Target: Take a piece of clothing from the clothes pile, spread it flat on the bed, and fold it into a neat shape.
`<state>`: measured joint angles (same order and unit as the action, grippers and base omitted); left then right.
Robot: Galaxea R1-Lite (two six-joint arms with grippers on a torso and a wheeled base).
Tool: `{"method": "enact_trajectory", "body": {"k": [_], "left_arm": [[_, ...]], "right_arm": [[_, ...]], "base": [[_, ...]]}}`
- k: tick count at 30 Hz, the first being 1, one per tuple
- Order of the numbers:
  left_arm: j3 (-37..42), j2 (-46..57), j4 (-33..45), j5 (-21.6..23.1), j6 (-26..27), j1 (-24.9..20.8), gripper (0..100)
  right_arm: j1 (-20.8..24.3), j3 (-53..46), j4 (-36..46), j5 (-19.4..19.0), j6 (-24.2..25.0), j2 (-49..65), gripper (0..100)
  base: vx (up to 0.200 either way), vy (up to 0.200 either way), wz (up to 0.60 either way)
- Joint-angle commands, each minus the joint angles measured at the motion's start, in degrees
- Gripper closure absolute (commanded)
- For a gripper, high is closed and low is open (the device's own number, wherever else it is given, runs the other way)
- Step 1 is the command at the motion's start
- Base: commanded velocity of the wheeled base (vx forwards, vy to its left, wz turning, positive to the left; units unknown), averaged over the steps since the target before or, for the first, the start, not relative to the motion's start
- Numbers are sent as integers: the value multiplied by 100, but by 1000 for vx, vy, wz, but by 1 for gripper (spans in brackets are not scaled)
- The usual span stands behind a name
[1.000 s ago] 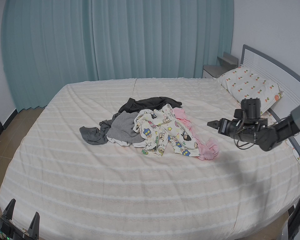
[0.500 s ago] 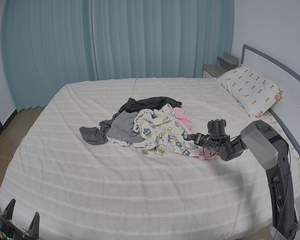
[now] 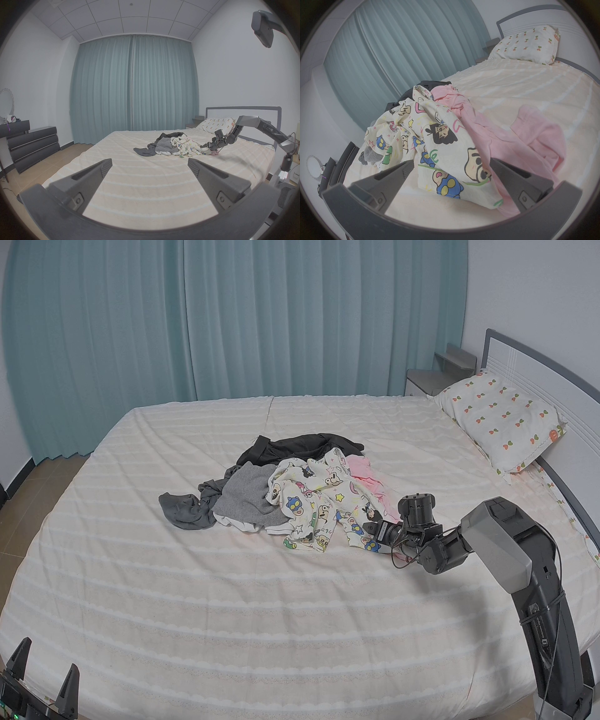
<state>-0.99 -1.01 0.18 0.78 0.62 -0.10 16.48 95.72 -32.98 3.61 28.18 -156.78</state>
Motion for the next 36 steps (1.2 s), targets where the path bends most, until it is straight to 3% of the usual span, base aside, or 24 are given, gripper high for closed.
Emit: {"method": "enact_trajectory", "body": {"k": [1,5,15,18,21,25,36], "left_arm": [[90,66,-1,1,-1,1,0],[90,66,-1,1,-1,1,0],[90,66,-1,1,-1,1,0],[90,66,-1,1,-1,1,0],[90,66,-1,1,-1,1,0],[90,66,-1,1,-1,1,0],[90,66,-1,1,-1,1,0]], "right_arm": [[4,52,-60,-9,-15,-98,100],[-5,-36,-192,0,38,-19,100],[-22,-1319,-1035,-141,64,754,100],[-31,-2005,-1282,-501,126,1168,100],[-22,-3059,-2055,-1064,240,1677,100],[13,-3991,-2741,-1372,223,2038,100],[22,-6478,-3382,-2198,100,2767,100]], "base": [[0,0,0],[0,0,0],[0,0,0],[0,0,0],[0,0,0],[0,0,0],[0,0,0]]}}
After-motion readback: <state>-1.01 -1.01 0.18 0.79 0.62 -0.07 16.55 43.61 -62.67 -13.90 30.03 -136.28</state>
